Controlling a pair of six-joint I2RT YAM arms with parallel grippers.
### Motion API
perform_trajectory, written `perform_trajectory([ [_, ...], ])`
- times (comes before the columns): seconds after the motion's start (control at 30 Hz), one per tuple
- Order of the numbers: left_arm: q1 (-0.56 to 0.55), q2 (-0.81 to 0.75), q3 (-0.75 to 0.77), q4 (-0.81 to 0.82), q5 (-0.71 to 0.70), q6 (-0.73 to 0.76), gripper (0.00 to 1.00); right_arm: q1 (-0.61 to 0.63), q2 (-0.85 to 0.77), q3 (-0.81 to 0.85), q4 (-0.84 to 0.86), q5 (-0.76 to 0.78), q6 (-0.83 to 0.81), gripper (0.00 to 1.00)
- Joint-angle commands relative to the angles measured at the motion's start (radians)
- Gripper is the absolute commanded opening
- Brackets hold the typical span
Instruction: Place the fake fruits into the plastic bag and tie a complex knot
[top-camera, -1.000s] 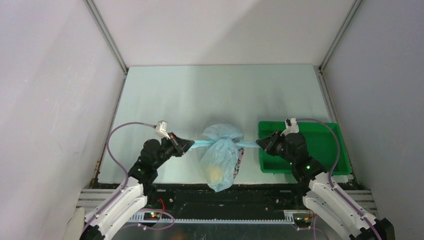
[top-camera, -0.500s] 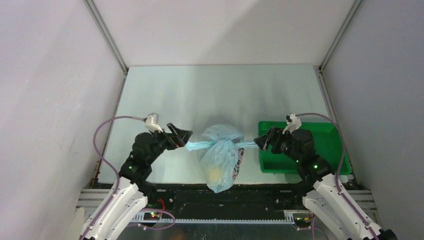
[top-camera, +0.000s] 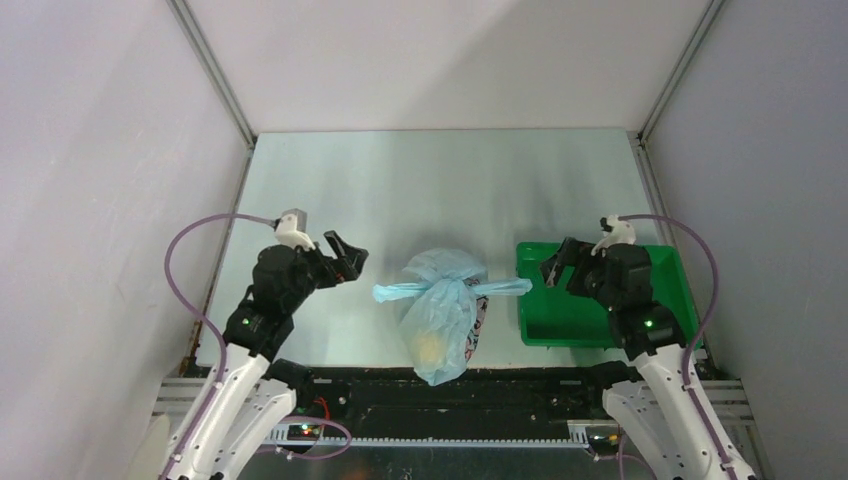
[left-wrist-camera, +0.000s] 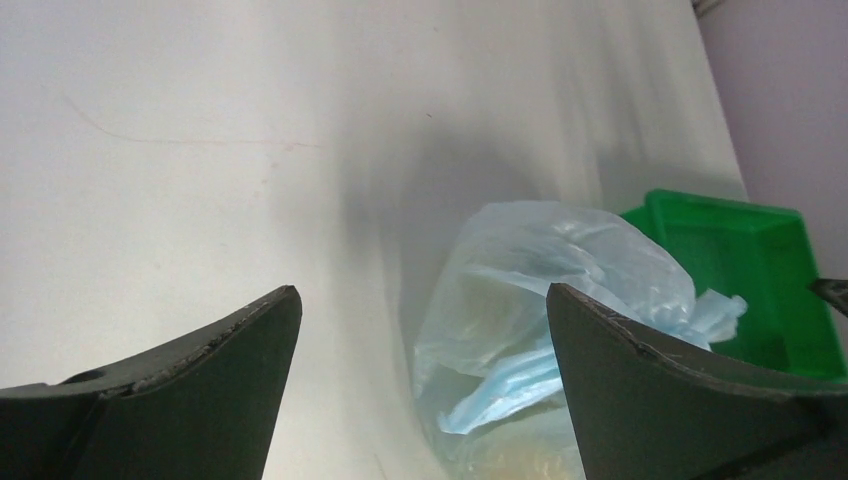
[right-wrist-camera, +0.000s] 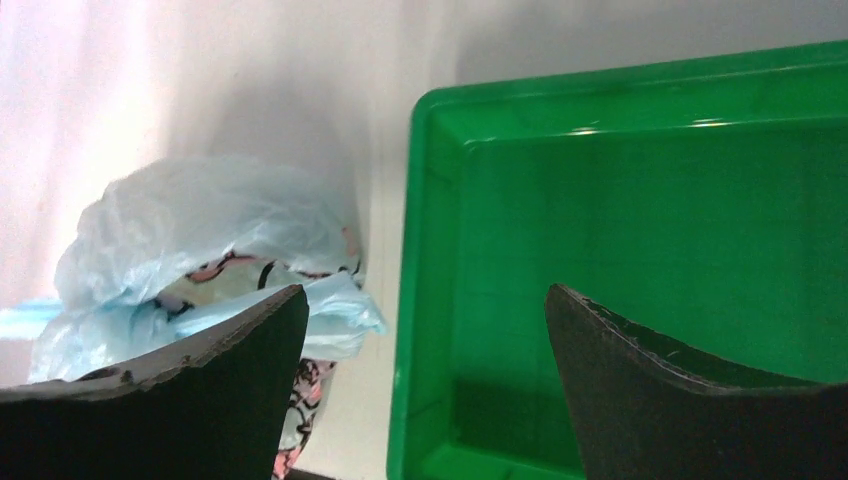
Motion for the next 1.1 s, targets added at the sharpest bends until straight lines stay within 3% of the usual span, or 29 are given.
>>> perform_trajectory([
  [0.0,0.061,-0.014,0.112,-0.058,-0.035,0.141,0.99,-0.083,-0.019,0.106,-0.047,0.021,-0.066,0.93],
  [0.27,0.066,-0.073,0.277,-0.097,-0.203,0.380,0.99,-0.098,-0.107,0.208,-0.015,0.110,-0.182,0.93],
  [0.47,0.067,-0.204,0.248,-0.030,-0.291,0.478,0.99,-0.098,-0.233,0.164,0.089,0.101,-0.234,0.93],
  [0.67,0.066,-0.279,0.184,-0.014,-0.346,0.476,0.99,-0.097,-0.337,0.133,0.116,0.099,-0.253,0.93],
  [1.07,0.066,-0.277,0.183,-0.014,-0.363,0.450,0.99,-0.096,-0.361,0.132,0.110,0.099,-0.253,0.93],
])
